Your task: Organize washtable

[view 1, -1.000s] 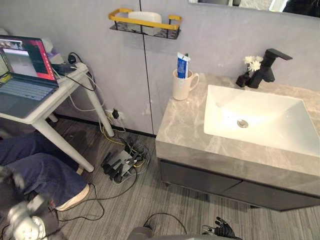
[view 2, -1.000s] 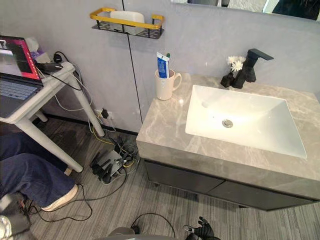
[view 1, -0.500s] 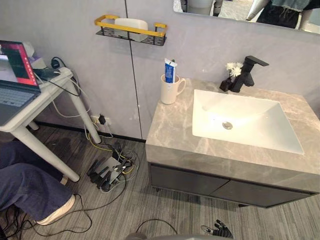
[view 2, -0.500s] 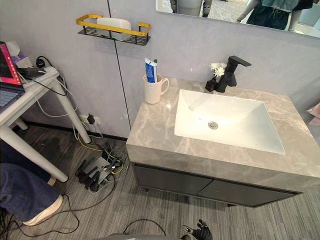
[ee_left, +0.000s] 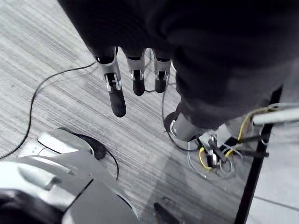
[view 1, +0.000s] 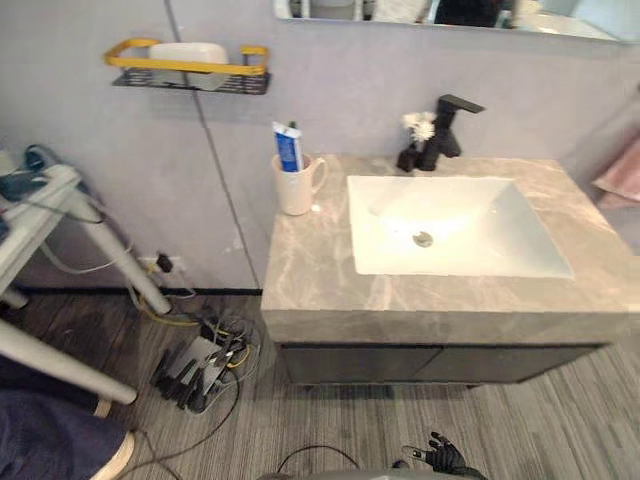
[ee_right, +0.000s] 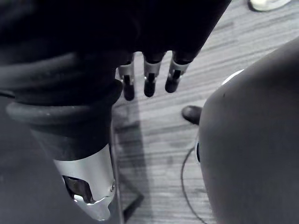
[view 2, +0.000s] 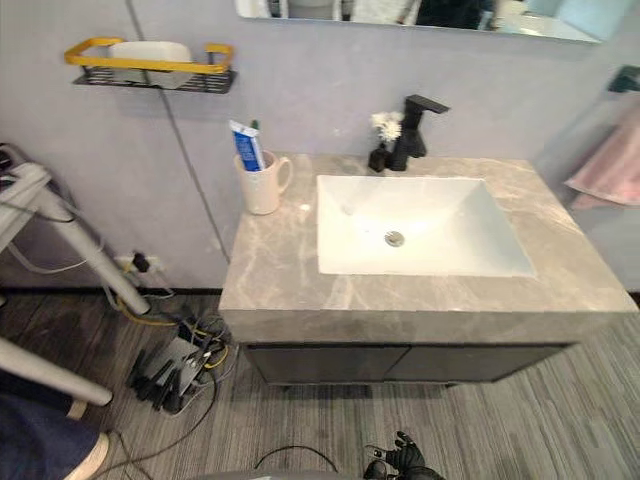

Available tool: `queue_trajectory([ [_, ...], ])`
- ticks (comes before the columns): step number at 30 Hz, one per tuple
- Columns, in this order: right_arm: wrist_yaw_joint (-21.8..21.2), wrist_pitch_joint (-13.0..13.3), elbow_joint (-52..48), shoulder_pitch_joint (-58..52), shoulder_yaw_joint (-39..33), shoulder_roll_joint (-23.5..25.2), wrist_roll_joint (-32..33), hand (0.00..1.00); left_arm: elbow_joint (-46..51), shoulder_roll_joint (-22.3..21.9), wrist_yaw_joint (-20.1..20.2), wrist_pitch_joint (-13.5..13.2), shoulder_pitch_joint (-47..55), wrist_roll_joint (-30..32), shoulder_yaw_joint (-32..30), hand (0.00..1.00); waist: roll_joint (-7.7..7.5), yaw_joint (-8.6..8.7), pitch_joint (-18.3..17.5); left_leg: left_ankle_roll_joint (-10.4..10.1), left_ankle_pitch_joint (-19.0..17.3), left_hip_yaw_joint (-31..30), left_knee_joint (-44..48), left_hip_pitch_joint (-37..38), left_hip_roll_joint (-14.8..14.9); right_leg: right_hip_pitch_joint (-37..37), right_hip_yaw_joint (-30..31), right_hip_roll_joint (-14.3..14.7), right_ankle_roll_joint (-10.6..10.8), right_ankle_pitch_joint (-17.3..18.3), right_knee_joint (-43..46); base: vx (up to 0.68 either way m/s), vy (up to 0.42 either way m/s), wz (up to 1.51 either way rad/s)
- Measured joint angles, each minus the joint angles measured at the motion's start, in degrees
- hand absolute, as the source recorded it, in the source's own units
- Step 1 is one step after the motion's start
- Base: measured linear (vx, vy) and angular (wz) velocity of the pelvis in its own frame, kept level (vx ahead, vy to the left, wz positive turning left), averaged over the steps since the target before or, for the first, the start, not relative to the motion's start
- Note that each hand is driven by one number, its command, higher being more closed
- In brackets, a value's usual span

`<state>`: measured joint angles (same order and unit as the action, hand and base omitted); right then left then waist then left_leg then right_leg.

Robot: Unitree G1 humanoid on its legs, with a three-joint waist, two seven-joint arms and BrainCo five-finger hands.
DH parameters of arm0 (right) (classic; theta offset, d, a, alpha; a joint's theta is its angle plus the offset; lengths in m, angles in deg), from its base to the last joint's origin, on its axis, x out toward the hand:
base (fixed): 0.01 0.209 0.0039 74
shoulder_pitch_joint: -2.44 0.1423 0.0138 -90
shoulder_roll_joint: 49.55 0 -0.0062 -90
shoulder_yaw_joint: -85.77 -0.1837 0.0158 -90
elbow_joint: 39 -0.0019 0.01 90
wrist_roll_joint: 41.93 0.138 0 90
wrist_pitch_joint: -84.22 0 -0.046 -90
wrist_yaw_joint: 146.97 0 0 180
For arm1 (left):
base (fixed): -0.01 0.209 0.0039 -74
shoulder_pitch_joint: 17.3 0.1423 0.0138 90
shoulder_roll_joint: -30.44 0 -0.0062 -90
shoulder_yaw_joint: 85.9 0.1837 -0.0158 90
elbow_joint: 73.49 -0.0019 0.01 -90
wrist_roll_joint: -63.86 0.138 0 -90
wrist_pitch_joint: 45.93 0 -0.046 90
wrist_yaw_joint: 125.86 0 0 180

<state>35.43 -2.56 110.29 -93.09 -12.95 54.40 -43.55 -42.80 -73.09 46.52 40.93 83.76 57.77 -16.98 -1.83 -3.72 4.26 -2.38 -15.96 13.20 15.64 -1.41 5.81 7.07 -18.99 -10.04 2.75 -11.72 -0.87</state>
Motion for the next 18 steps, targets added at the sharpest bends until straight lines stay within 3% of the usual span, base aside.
queue_trajectory([
  [1, -0.1, 0.1, -0.2, 1.1, 0.5, -0.5, 0.1, 0.00, -1.2, -0.4, 0.0, 0.0, -0.6, 0.0, 0.2, 0.00, 1.41, -0.40, 1.4, 1.5, 1.1, 3.4, -1.5, -0.3, 1.5, 1.1, -2.7, 0.8, -2.1, -2.2, -0.5, -0.16, 0.087, -0.89],
  [2, -0.2, -0.2, -0.4, 2.3, 0.2, -0.8, 0.1, 0.00, -1.7, -0.6, -0.1, 0.1, -0.9, 0.0, 0.1, 0.00, 1.44, -0.10, 1.9, 1.7, 1.4, 4.4, -1.9, -0.2, 1.5, 2.4, -7.0, 0.0, -3.1, 2.5, 5.8, -0.13, 0.067, -0.88],
  [3, -0.3, -0.3, -0.5, 2.5, 0.3, -1.2, 0.3, 0.00, -1.9, -0.5, -0.1, 0.3, -0.8, 0.1, 0.2, 0.00, 1.93, 0.02, 2.9, 2.0, 1.9, 6.1, -3.0, 1.6, 1.4, 4.0, -15.3, -3.7, -5.2, 13.3, 23.4, -0.07, 0.029, -0.61],
  [5, -0.3, -0.1, 0.2, 2.2, 0.7, -1.0, -0.1, 0.00, -2.0, -0.4, -0.2, 0.7, -0.1, 0.1, 0.1, 0.00, 1.24, -0.01, 2.9, 2.3, 2.1, 8.6, -2.8, 4.0, 1.0, 1.0, -22.6, -6.8, -6.7, 19.9, 37.0, 0.01, 0.059, -0.66],
  [7, -1.2, 0.0, 0.4, 2.7, 2.0, -0.5, -0.3, 0.00, -1.1, -0.4, 0.0, 0.7, 0.1, 0.0, -1.4, 0.00, -0.90, -0.41, 2.3, 2.7, 2.4, 11.7, -2.5, 3.6, -0.3, 1.1, -24.4, -5.5, -6.6, 20.3, 33.1, 0.00, 0.008, -0.89],
  [8, -1.5, 0.4, 0.6, 3.0, 3.1, -0.4, -0.7, 0.00, -0.9, -0.6, -0.1, 0.8, 0.2, -0.1, -2.0, 0.00, -0.52, -0.48, 2.0, 2.7, 3.8, 13.4, -3.8, 3.1, -0.1, 0.6, -23.4, -2.7, -5.4, 19.4, 26.3, -0.04, -0.084, -0.92],
  [9, -1.5, 0.4, 0.7, 4.3, 3.7, -0.5, -1.4, 0.00, -0.8, -0.8, 0.0, 0.6, 0.2, -0.1, -1.5, 0.00, 0.25, -0.40, 2.1, 2.8, 5.0, 14.9, -4.8, 1.7, 0.8, 0.0, -22.7, -1.4, -5.2, 21.0, 23.5, -0.05, -0.149, -0.94],
  [10, -1.5, -0.1, 1.7, 4.5, 5.5, -0.9, -2.1, 0.00, 0.2, 0.1, -0.1, 0.1, -0.4, -0.1, 0.3, 0.00, -1.64, -0.30, 2.1, 2.9, 5.1, 16.5, -3.8, 0.1, -0.6, -0.4, -22.4, -3.7, -3.8, 24.4, 26.6, -0.03, -0.160, -0.69],
  [11, -1.5, -0.1, 2.5, 4.7, 6.0, -0.8, -2.7, 0.00, 0.7, 0.6, -0.2, 0.0, -1.0, -0.1, 1.0, 0.00, -2.48, -0.53, 2.6, 2.9, 5.1, 17.3, -3.2, -0.5, -1.1, -0.9, -20.1, -3.3, -1.3, 25.1, 23.1, -0.07, -0.204, -0.71],
  [13, -1.5, -0.6, 2.4, 6.0, 9.1, -0.9, -4.7, 0.00, 0.2, 0.5, -0.2, 0.4, -2.5, -0.1, 2.0, 0.00, -0.75, -0.26, 4.5, 2.3, 5.5, 18.6, -1.1, -1.3, 1.6, -4.2, -17.8, 2.7, -2.0, 20.4, 11.5, -0.10, -0.193, -0.69],
  [16, -1.5, -0.1, 2.1, 5.7, 11.9, -0.8, -5.8, 0.00, 0.3, 0.4, -1.3, 0.3, -2.3, -0.5, 1.9, 0.00, -1.30, -0.53, 5.2, 2.4, 5.4, 17.9, 9.7, -2.4, 5.3, -7.5, -13.6, 5.3, -3.2, 18.4, 7.1, -0.09, -0.138, -0.83],
  [18, -1.5, 0.4, 2.1, 5.7, 13.5, -1.0, -5.8, 0.00, 0.2, -0.1, -1.4, -0.1, -1.9, -0.7, 1.4, 0.00, -0.91, -2.05, 5.7, 2.7, 3.0, 7.6, 15.1, -5.8, 4.8, -8.1, -7.7, 7.0, -3.7, 18.1, 6.4, -0.09, -0.060, -1.38],
])
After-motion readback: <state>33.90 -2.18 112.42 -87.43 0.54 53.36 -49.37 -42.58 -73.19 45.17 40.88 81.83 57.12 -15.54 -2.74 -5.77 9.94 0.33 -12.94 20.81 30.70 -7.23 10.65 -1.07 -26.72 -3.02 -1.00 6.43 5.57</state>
